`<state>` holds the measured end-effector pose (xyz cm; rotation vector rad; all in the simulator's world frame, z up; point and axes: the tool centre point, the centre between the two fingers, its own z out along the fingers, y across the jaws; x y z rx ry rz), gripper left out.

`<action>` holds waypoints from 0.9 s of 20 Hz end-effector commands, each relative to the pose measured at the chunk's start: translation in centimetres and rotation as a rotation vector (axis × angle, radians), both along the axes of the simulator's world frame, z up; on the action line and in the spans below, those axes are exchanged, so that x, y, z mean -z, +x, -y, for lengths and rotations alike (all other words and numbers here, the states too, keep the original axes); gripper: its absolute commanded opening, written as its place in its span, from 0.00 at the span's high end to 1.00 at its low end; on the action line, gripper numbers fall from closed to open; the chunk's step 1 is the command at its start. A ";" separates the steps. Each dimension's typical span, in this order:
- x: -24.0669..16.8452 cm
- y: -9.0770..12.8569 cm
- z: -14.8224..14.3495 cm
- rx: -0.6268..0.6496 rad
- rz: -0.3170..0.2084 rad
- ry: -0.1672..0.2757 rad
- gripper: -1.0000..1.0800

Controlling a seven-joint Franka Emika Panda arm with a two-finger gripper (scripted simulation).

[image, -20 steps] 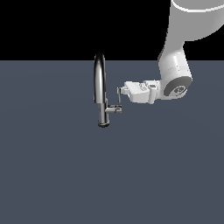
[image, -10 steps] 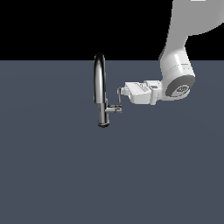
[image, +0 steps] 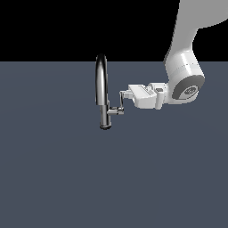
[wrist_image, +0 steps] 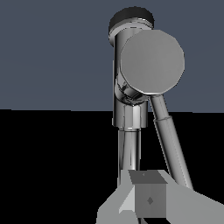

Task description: Turn on the faucet by rotating a designated handle.

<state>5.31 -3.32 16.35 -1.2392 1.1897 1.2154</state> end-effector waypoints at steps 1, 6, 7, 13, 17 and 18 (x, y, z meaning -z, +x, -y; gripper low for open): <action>-0.3 -0.9 -0.2 -0.009 0.000 0.005 1.00; -0.5 -2.0 -0.2 -0.009 0.000 0.005 1.00; -0.3 -1.5 0.4 0.004 0.003 -0.002 1.00; 1.1 -3.6 0.3 0.000 0.002 0.001 1.00; 2.1 -5.1 0.2 -0.004 0.001 0.003 1.00; 2.3 -5.4 0.1 -0.004 0.001 0.003 1.00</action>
